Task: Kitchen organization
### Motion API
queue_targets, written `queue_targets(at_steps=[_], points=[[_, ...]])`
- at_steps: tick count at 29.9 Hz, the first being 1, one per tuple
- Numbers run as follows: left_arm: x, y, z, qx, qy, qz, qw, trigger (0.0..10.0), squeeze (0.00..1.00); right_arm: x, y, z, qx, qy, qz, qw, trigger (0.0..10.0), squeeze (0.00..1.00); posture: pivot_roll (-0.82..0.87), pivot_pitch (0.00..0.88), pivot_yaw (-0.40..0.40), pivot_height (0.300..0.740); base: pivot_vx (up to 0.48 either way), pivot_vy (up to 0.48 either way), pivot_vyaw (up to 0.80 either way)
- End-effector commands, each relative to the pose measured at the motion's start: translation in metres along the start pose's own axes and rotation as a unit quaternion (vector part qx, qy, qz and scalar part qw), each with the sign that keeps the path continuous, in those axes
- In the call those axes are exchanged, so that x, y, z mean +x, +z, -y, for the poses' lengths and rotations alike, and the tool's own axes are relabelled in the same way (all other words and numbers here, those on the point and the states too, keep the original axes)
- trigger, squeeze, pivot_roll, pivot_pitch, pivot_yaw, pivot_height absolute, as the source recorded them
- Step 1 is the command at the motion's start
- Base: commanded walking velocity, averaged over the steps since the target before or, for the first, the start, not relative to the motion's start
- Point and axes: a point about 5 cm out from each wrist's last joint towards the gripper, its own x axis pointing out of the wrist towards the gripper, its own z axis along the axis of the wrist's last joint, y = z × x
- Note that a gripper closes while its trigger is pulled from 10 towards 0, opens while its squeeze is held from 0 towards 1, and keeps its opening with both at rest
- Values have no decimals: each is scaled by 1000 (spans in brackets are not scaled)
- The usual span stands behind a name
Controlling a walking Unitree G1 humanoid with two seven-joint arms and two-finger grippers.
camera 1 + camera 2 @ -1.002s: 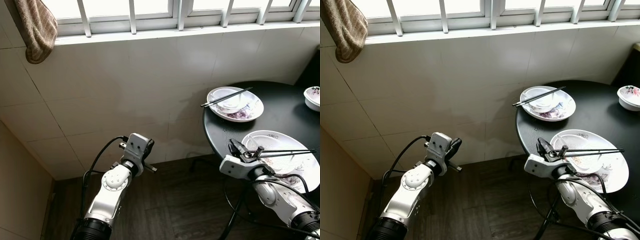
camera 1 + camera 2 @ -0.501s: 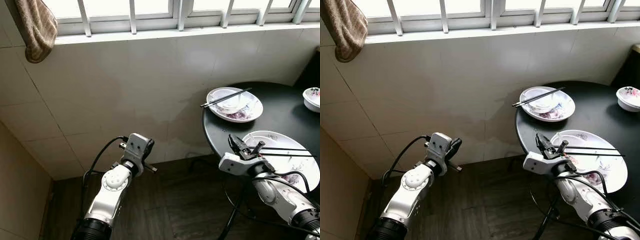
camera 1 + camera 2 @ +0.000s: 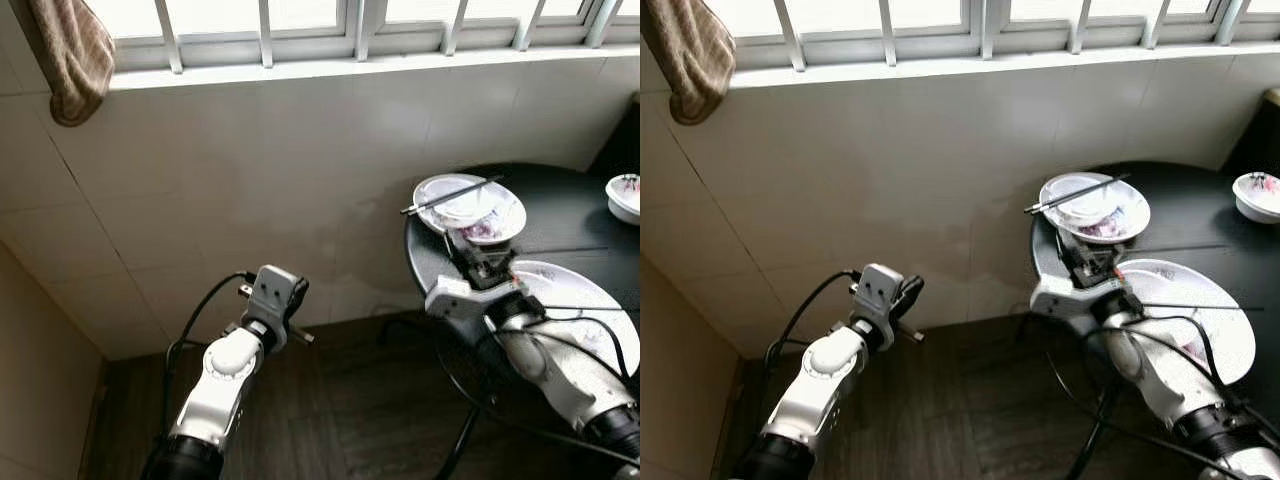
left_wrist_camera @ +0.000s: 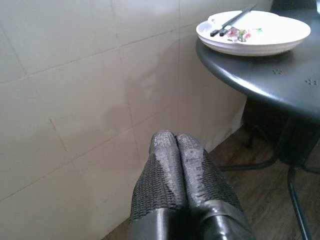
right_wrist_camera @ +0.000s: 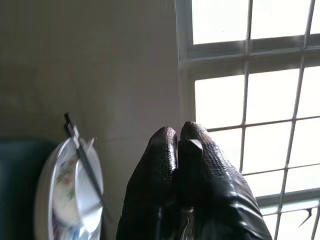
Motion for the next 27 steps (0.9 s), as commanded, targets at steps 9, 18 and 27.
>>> queue_targets(at_steps=[9,18,27], points=[[0,-4,-2,-14,5,-3,1000,10000,0,4,10,17,-29,-5,3,1000,0,0,60,0,-41,740,0,0,800],[0,-4,-2,-15,2,-4,1000,10000,0,1,10,19,-30,-6,-10,999,0,0,56,0,-35,740,0,0,800],[1,-6,-2,-17,2,-5,1000,10000,0,5,14,19,-21,-17,-19,999,0,0,63,0,-36,740,0,0,800]])
